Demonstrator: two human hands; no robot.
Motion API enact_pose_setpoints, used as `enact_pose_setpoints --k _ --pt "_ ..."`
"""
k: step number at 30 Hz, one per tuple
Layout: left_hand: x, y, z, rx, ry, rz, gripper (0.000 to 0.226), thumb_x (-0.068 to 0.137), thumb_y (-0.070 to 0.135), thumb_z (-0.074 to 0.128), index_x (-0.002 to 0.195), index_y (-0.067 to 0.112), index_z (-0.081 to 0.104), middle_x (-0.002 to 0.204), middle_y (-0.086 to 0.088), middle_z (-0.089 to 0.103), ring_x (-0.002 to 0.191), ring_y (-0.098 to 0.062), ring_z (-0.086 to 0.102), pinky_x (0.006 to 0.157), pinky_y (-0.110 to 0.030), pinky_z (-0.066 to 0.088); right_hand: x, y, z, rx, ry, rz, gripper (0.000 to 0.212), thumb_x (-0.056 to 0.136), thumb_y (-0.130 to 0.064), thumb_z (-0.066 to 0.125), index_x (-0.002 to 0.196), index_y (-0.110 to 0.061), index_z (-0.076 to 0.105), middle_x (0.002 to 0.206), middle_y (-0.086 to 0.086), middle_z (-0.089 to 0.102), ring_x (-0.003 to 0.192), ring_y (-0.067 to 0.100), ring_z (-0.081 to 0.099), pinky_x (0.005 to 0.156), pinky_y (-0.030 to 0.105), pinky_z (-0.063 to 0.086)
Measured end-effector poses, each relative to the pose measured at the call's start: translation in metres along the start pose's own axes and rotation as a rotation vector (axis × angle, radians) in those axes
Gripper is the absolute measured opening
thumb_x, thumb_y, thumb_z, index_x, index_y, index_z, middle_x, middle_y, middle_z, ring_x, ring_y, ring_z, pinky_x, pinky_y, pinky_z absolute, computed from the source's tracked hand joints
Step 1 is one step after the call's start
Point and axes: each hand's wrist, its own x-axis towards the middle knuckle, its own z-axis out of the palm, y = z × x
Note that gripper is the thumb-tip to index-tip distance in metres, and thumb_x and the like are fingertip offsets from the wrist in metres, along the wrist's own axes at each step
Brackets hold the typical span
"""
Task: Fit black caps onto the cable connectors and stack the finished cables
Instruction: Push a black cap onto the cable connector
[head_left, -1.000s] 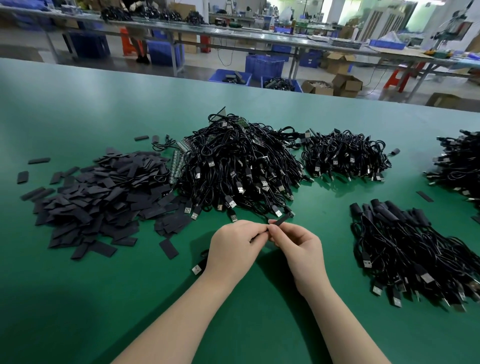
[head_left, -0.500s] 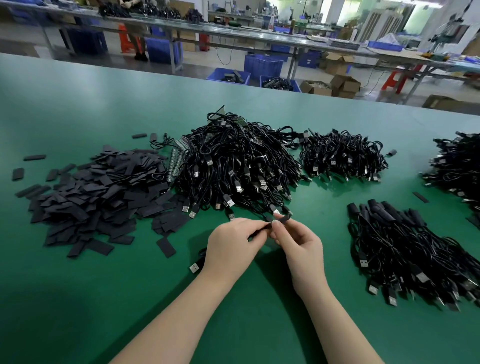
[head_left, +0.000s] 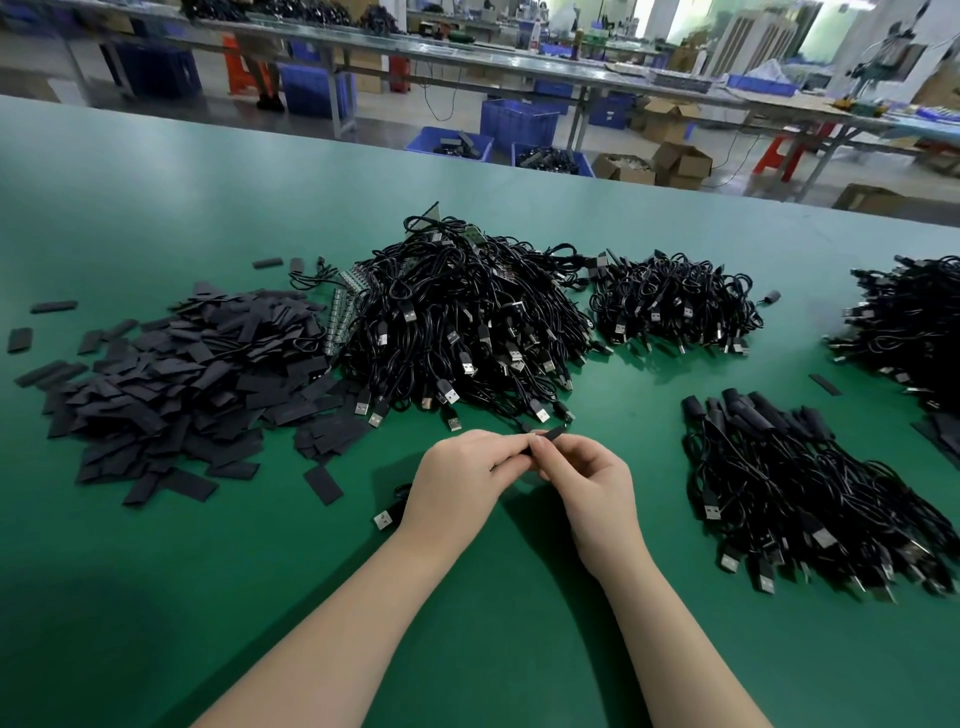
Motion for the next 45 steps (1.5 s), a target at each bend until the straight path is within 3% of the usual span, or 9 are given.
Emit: enact_pose_setpoints --k 6,10,13,16,20,24,32,38,45 --pt "0.000 -0.002 0.003 -0.018 0.032 -0.036 0.025 0.086 0.015 0.072 0.108 0.026 0.076 0.093 0.007 0.075 0.085 -0.005 0.065 0.077 -0.027 0.052 -0.002 0.002 0.002 -0.064 0.015 -0.005 0.009 0.088 -0.015 0.075 0.091 -0.023 0.076 0.087 0.001 0.076 0.081 0.009 0.070 0.074 0.020 0.052" --pt "0.002 -0.001 0.004 -0.039 0.097 -0.090 0.023 0.085 0.016 0.073 0.107 0.023 0.076 0.096 0.006 0.074 0.087 -0.003 0.065 0.080 -0.024 0.052 -0.009 -0.001 0.009 -0.195 0.143 -0.159 0.048 0.088 -0.016 0.074 0.122 -0.048 0.059 0.104 -0.022 0.072 0.088 0.002 0.070 0.075 0.011 0.050" --pt "0.002 -0.002 0.003 -0.037 0.088 -0.104 0.024 0.085 0.017 0.074 0.109 0.023 0.076 0.097 0.006 0.074 0.089 -0.002 0.063 0.080 -0.018 0.050 -0.011 -0.002 0.008 -0.274 0.129 -0.239 0.049 0.091 -0.013 0.070 0.119 -0.052 0.058 0.105 -0.034 0.068 0.087 -0.004 0.067 0.076 0.005 0.046" --pt "0.001 -0.003 0.003 -0.015 0.077 -0.096 0.024 0.084 0.018 0.076 0.108 0.021 0.076 0.095 0.004 0.075 0.086 -0.004 0.064 0.080 -0.018 0.049 -0.010 -0.002 0.007 -0.311 0.128 -0.248 0.041 0.093 -0.013 0.068 0.117 -0.046 0.062 0.097 -0.032 0.070 0.080 -0.007 0.065 0.071 0.005 0.045" --pt "0.001 -0.003 0.003 0.011 0.047 -0.112 0.023 0.086 0.021 0.073 0.109 0.023 0.075 0.096 0.004 0.074 0.087 -0.011 0.067 0.079 -0.033 0.054 -0.008 -0.001 0.005 -0.360 0.130 -0.271 0.041 0.092 -0.014 0.069 0.115 -0.047 0.062 0.093 -0.031 0.070 0.081 -0.007 0.065 0.071 0.004 0.045" --pt "0.000 -0.002 0.004 0.022 0.061 -0.117 0.023 0.088 0.023 0.070 0.110 0.028 0.075 0.094 0.007 0.074 0.085 -0.011 0.067 0.074 -0.037 0.056 -0.009 -0.001 0.009 -0.397 0.137 -0.309 0.046 0.091 -0.011 0.070 0.121 -0.045 0.058 0.098 -0.039 0.067 0.084 -0.005 0.066 0.074 0.004 0.046" --pt "-0.001 0.001 0.003 0.066 0.062 -0.061 0.022 0.090 0.020 0.068 0.110 0.023 0.075 0.093 0.002 0.074 0.085 -0.016 0.067 0.071 -0.038 0.055 -0.012 0.001 0.010 -0.336 0.116 -0.287 0.043 0.092 -0.008 0.068 0.119 -0.041 0.062 0.094 -0.021 0.072 0.086 -0.006 0.067 0.074 0.004 0.045" --pt "0.000 0.002 0.006 0.022 0.038 -0.062 0.024 0.092 0.026 0.065 0.113 0.031 0.073 0.096 0.010 0.073 0.084 -0.006 0.064 0.074 -0.031 0.054 -0.008 0.000 0.006 -0.277 0.155 -0.234 0.032 0.091 -0.015 0.070 0.117 -0.035 0.069 0.091 -0.015 0.075 0.085 0.002 0.070 0.072 0.008 0.049" --pt "0.001 0.000 0.010 0.019 0.003 0.067 0.029 0.090 0.012 0.066 0.118 0.019 0.072 0.105 0.005 0.074 0.097 -0.004 0.064 0.086 -0.019 0.050 -0.003 -0.004 -0.001 -0.230 0.228 -0.244 0.024 0.090 -0.016 0.072 0.102 -0.037 0.072 0.087 -0.017 0.075 0.079 -0.001 0.069 0.069 0.008 0.049"
